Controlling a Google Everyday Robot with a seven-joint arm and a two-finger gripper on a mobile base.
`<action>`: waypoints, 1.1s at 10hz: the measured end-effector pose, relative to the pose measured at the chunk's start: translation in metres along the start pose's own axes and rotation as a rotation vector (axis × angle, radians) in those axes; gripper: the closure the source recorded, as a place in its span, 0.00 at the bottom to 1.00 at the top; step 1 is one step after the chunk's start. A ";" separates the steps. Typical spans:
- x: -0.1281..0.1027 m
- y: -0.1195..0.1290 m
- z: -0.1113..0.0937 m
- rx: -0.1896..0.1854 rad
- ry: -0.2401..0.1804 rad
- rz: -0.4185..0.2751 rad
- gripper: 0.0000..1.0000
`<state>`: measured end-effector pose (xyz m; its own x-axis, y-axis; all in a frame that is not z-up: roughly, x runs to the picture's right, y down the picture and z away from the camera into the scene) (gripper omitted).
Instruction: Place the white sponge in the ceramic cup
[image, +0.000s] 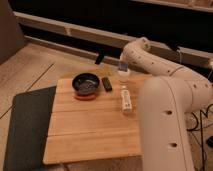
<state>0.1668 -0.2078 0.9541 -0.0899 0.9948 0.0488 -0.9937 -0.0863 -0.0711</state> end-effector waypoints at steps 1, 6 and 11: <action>-0.003 -0.003 0.002 -0.013 -0.011 -0.002 1.00; 0.001 -0.009 0.021 -0.084 -0.023 -0.017 1.00; 0.008 -0.007 0.036 -0.106 0.002 -0.035 1.00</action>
<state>0.1709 -0.2011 0.9905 -0.0547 0.9972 0.0510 -0.9837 -0.0451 -0.1742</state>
